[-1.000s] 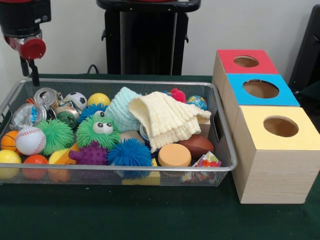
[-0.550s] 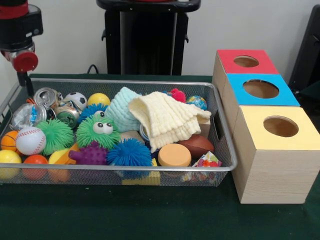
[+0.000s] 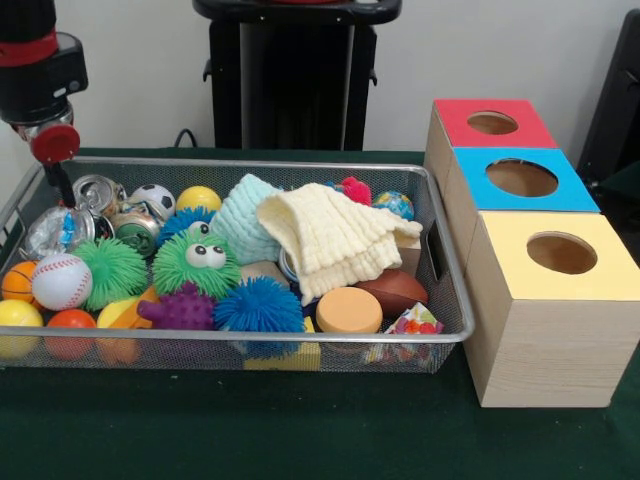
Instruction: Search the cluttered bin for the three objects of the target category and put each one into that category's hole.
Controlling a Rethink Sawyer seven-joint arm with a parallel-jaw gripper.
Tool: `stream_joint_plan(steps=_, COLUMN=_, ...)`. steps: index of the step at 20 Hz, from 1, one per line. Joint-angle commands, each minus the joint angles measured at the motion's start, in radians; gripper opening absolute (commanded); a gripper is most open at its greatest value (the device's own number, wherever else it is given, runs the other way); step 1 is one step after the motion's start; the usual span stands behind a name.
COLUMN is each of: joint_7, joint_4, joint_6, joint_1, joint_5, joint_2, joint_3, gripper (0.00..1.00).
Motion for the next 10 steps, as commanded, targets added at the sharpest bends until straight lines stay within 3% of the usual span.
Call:
stream_joint_plan(steps=1, joint_7=0.019, joint_4=-0.024, joint_6=0.017, joint_1=0.008, joint_5=0.016, joint_2=0.0, joint_3=0.084, gripper=1.0)
stream_joint_plan(steps=6, joint_7=0.058, joint_4=0.014, joint_6=-0.028, joint_1=0.015, joint_5=0.014, joint_2=-0.043, joint_3=0.058, gripper=1.0)
stream_joint_plan(steps=10, joint_7=0.053, joint_4=0.018, joint_6=0.076, joint_1=0.033, joint_5=0.026, joint_2=-0.126, joint_3=0.02, gripper=1.0)
